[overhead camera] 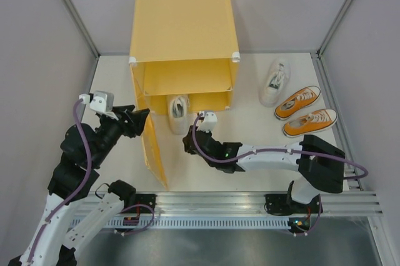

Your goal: Place and organize the shoes in the shoe cabinet

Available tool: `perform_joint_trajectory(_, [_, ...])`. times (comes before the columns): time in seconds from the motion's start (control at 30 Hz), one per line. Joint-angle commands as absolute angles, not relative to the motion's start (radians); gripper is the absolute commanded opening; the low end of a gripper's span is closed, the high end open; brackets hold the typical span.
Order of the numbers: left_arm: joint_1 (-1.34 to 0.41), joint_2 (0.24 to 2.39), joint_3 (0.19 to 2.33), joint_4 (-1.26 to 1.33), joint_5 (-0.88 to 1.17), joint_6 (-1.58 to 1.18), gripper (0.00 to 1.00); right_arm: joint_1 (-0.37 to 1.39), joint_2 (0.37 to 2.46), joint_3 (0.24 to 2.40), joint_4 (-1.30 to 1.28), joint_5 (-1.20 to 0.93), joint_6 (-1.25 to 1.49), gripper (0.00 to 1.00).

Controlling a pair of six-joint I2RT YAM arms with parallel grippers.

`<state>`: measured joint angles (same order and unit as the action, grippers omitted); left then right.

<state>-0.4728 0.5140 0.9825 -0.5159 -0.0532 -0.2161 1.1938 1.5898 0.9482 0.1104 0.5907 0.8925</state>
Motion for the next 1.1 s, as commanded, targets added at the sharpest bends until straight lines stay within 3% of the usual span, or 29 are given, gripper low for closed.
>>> perform_joint_trajectory(0.0, [-0.472,0.500,0.937,-0.614,-0.115,-0.135,0.60,1.223,1.647,0.873,0.225,0.589,0.913,0.35])
perform_joint_trajectory(0.67, [-0.472,0.477,0.868,-0.542,-0.035,-0.124,0.57,1.060,1.946,0.972,0.541,0.358,0.847,0.31])
perform_joint_trajectory(1.07, [-0.472,0.474,0.861,-0.540,-0.025,-0.126,0.54,1.011,1.994,1.057,0.531,0.344,0.822,0.30])
